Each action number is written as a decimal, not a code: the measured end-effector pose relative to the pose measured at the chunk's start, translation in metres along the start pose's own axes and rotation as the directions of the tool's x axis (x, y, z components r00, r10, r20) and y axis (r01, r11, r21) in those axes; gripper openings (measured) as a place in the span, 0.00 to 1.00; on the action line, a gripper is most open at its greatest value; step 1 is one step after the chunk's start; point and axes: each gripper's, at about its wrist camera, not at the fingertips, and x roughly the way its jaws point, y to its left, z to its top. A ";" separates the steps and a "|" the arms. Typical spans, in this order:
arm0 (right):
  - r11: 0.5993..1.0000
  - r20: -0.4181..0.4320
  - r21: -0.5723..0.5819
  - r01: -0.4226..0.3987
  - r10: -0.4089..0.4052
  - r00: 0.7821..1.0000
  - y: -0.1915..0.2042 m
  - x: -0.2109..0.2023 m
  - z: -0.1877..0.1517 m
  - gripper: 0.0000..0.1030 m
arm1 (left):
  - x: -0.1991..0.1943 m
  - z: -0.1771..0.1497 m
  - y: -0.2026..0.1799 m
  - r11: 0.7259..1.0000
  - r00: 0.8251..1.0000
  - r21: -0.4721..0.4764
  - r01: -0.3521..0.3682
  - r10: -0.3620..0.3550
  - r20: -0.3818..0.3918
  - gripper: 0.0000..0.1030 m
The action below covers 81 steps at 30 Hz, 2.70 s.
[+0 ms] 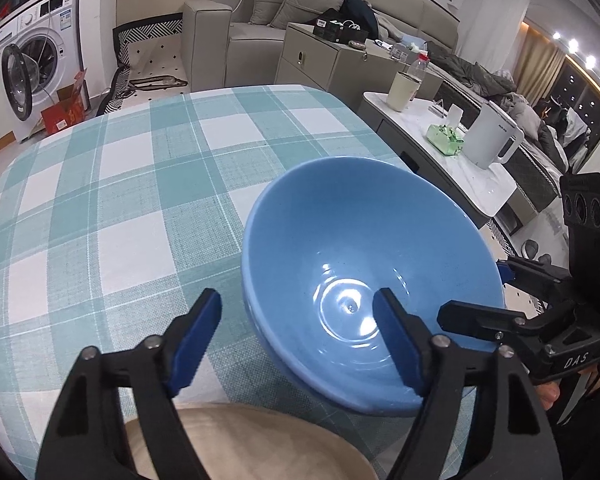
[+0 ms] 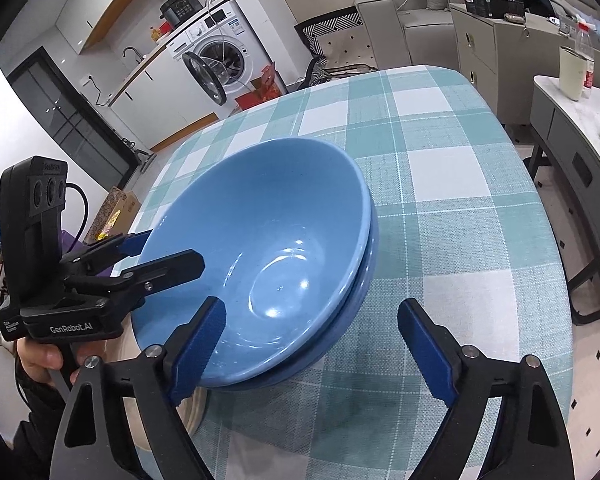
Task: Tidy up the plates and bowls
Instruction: 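Close both grippers on the rim of the nested blue bowls, then lift the nested blue bowls with both grippers and carry them over the beige plates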
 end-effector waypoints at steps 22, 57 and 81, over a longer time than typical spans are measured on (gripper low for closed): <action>0.999 0.010 -0.034 0.042 -0.042 0.999 0.017 -0.002 -0.004 0.64 | 0.007 -0.004 -0.005 0.998 0.997 -0.018 -0.065 0.064 -0.034 0.42; 0.997 0.017 -0.009 0.073 -0.073 0.997 0.015 -0.009 -0.006 0.58 | -0.004 -0.005 -0.022 0.993 0.993 0.009 -0.121 0.121 -0.009 0.42; 0.996 0.097 -0.082 0.038 -0.030 0.995 0.068 -0.066 -0.009 0.58 | -0.083 -0.016 -0.024 0.988 0.983 -0.020 -0.153 0.154 0.099 0.42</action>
